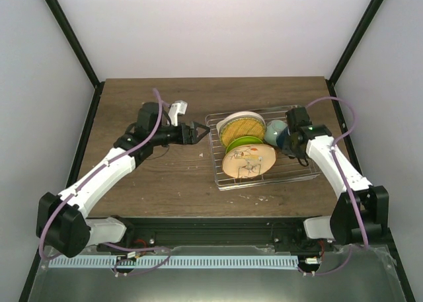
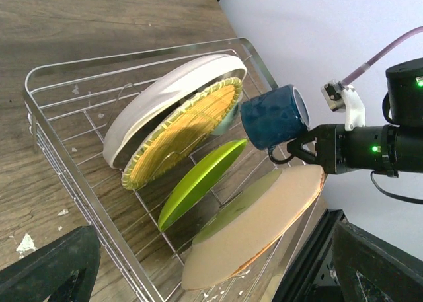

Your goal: Load the mixed dishes into the dish rack

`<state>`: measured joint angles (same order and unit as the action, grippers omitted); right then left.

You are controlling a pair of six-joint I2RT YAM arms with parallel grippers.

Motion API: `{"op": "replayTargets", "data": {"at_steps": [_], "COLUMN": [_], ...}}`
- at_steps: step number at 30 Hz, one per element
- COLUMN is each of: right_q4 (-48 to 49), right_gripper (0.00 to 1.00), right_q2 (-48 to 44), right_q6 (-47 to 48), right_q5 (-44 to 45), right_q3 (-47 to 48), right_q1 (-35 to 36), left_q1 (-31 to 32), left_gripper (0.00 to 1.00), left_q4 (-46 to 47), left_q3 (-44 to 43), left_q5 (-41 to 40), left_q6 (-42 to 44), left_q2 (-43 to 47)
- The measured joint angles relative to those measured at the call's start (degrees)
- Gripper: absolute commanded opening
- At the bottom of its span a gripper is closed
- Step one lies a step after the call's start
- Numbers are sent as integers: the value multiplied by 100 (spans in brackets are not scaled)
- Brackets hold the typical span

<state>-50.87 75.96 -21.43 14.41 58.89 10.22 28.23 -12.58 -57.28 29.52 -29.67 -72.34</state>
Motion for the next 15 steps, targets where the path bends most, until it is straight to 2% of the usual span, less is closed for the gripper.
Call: {"op": "replayTargets", "data": {"at_steps": [7,15], "right_q4": [-984,-1270], "right_gripper": [1,1], "right_q2": [68,192], "right_q6": [-452,-704], "right_q5": [313,306], "right_q3": [234,256], "right_q1": [4,81], "left_q1": [-2,-2], "left_gripper": [97,97], "left_q4": [92,101], "left_q3": [0,2], "left_q5": [243,382], "left_q6": [39,177], "left_q2": [-184,-192]}}
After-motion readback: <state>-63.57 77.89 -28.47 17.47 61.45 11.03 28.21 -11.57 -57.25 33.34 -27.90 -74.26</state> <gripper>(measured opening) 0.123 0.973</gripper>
